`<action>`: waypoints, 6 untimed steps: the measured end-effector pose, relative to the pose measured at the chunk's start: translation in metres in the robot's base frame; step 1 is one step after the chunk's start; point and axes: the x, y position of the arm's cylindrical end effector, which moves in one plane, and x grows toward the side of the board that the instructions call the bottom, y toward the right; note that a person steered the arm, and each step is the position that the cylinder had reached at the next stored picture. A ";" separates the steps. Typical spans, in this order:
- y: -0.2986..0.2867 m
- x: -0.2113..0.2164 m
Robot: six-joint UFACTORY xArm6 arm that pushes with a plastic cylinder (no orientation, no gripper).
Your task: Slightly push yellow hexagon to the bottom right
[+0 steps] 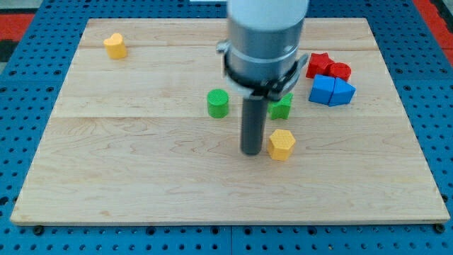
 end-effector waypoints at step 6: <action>0.070 -0.035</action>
